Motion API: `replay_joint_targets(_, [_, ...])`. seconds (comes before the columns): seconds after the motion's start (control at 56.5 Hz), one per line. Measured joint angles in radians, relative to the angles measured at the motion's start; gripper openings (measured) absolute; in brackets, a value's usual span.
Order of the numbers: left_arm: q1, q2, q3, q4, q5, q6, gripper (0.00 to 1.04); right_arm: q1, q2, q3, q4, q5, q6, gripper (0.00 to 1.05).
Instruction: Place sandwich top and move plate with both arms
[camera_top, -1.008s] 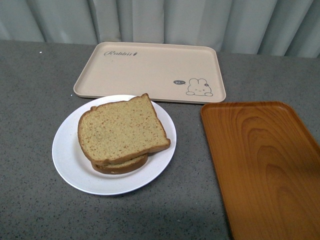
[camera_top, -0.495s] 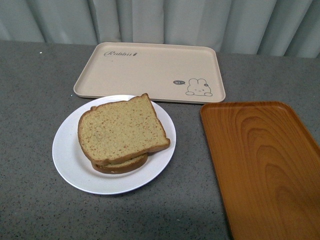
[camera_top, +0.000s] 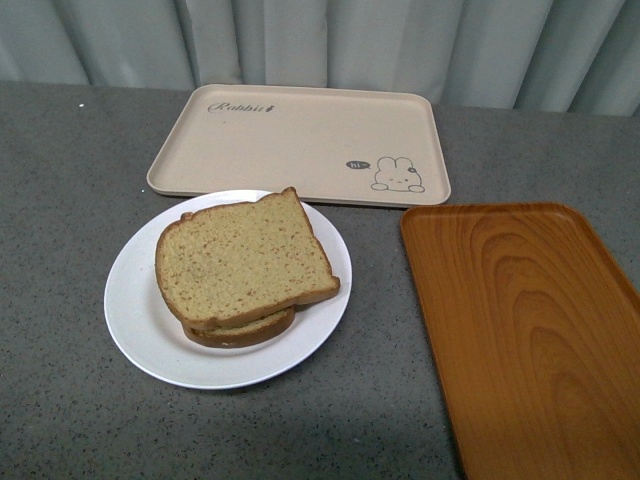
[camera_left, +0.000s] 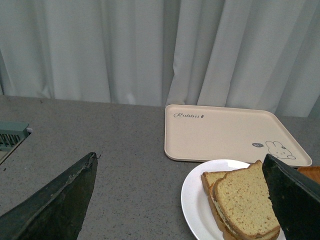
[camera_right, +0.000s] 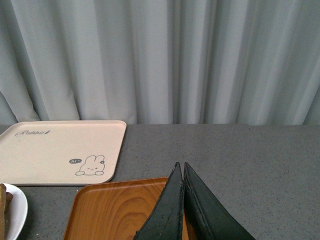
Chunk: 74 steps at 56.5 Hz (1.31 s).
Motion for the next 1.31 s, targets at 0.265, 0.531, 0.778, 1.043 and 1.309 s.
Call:
replay_joint_targets(0.265, [0.0,0.0,0.0,0.0,0.0,0.0,0.98,0.0,-0.163,0.0,-0.156,0.0,0.0,0.01])
replay_joint_targets(0.531, [0.0,0.0,0.0,0.0,0.0,0.0,0.98,0.0,-0.249,0.0,-0.241,0.0,0.0,0.01])
replay_joint_targets(0.778, [0.0,0.0,0.0,0.0,0.0,0.0,0.98,0.0,-0.306,0.0,-0.298,0.0,0.0,0.01])
replay_joint_targets(1.043, [0.0,0.0,0.0,0.0,0.0,0.0,0.98,0.0,-0.483,0.0,-0.48,-0.003,-0.001,0.01])
replay_joint_targets(1.309, [0.024,0.179,0.046,-0.106,-0.177,-0.138,0.98,0.0,-0.484,0.0,-0.482,-0.002,-0.003,0.33])
